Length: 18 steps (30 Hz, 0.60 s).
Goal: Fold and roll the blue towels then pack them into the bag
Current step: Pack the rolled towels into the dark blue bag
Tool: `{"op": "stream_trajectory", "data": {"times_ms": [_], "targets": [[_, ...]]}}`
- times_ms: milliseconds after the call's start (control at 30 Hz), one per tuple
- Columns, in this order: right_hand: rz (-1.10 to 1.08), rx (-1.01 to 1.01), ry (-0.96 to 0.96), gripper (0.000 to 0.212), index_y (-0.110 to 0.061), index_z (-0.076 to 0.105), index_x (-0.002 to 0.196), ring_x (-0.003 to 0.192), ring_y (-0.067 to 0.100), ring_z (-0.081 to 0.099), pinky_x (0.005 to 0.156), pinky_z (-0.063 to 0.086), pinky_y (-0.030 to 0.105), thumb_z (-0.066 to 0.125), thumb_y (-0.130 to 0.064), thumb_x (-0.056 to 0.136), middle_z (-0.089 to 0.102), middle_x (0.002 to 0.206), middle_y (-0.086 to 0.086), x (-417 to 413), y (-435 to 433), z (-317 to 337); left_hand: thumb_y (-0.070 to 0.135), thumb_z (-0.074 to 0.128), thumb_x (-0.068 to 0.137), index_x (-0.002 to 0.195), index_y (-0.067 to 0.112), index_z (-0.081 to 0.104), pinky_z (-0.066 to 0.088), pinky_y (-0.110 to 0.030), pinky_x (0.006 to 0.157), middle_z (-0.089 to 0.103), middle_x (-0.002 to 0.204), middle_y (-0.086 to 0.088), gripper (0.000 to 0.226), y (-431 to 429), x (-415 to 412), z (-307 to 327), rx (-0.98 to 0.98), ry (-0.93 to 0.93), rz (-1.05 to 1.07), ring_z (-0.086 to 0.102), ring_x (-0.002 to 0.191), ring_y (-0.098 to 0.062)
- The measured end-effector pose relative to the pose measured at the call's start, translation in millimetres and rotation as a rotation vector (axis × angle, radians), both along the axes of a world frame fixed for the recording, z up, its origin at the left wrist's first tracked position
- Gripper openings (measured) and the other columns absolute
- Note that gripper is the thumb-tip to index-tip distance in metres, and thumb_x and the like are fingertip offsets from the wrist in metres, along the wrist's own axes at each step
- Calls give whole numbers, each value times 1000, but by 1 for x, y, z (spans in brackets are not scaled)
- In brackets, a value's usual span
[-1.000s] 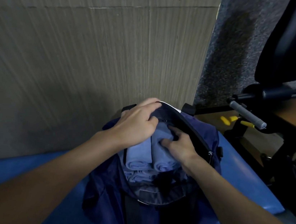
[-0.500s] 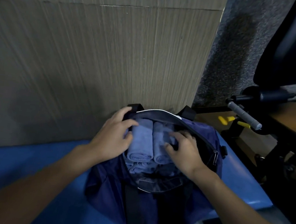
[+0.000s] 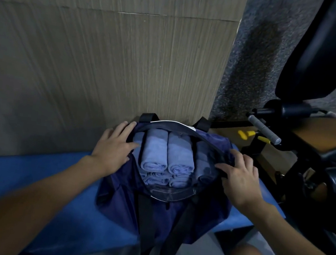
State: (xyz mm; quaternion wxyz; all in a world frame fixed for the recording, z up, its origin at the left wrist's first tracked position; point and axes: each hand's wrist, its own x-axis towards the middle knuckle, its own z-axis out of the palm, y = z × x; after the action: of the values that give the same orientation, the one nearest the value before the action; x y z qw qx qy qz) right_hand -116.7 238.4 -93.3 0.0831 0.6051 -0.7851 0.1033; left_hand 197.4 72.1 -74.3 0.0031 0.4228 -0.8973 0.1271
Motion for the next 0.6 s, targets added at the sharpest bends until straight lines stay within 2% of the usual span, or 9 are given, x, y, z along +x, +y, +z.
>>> {"op": "stream_trajectory", "data": {"times_ms": [100, 167, 233, 300, 333, 400, 433, 500, 600], "targets": [[-36, 9, -26, 30, -31, 62, 123, 135, 29, 14, 106, 28, 45, 50, -28, 96, 24, 151, 2, -4, -2, 1, 27, 61, 94, 114, 22, 64, 21, -48, 113, 4, 162, -10, 22, -3, 1, 8, 14, 46, -5, 1, 149, -30], [-65, 25, -14, 25, -31, 63, 118, 134, 28, 16, 105, 28, 44, 49, -31, 97, 27, 150, 0, -7, -3, 0, 21, 63, 93, 98, 16, 70, 28, -47, 108, 25, 156, -11, 10, -5, 3, 10, 18, 120, -45, 18, 145, -31], [-71, 8, -37, 21, -28, 65, 111, 134, 28, 20, 102, 30, 44, 51, -33, 96, 32, 147, 0, -11, -4, 0, 13, 68, 88, 85, 10, 70, 40, -46, 97, 47, 139, -15, 5, -9, 10, 9, -2, 172, -104, 42, 130, -34], [-77, -59, -124, 18, -22, 65, 107, 132, 27, 26, 100, 33, 46, 54, -30, 95, 40, 141, 0, -11, -5, 3, 6, 69, 87, 78, 5, 66, 51, -43, 81, 61, 112, -14, 9, -13, 19, 8, 14, 284, -151, 59, 102, -34], [-83, -93, -182, 17, -20, 65, 106, 131, 27, 30, 98, 35, 47, 55, -28, 95, 44, 137, 0, -10, -5, 6, 6, 65, 90, 78, 6, 62, 51, -43, 74, 62, 101, -10, 12, -13, 24, 9, 38, 363, -145, 60, 90, -30], [-79, -159, -288, 10, -18, 64, 100, 125, 29, 38, 93, 40, 48, 57, -23, 94, 52, 125, 2, -11, -7, 12, 10, 56, 97, 81, 12, 55, 50, -43, 70, 57, 92, -1, 16, -14, 35, 16, 80, 484, -103, 57, 78, -20], [-64, -189, -328, 5, -19, 62, 95, 120, 30, 43, 91, 43, 48, 57, -20, 93, 54, 118, 3, -12, -8, 16, 12, 54, 98, 82, 16, 53, 51, -43, 70, 55, 90, 2, 17, -14, 41, 21, 89, 513, -101, 55, 76, -17], [-9, -252, -386, 7, -21, 58, 89, 110, 30, 49, 88, 45, 44, 58, -14, 92, 56, 107, 5, -13, -12, 24, 11, 51, 99, 81, 20, 49, 51, -41, 70, 52, 87, 4, 20, -15, 52, 30, 104, 552, -121, 54, 76, -16], [59, -318, -464, 7, -9, 62, 93, 97, 22, 50, 85, 39, 30, 57, -5, 92, 53, 102, 5, -4, -17, 39, 2, 49, 98, 80, 18, 47, 49, -37, 74, 48, 89, 2, 24, -12, 74, 43, 112, 591, -129, 50, 79, -19]]}}
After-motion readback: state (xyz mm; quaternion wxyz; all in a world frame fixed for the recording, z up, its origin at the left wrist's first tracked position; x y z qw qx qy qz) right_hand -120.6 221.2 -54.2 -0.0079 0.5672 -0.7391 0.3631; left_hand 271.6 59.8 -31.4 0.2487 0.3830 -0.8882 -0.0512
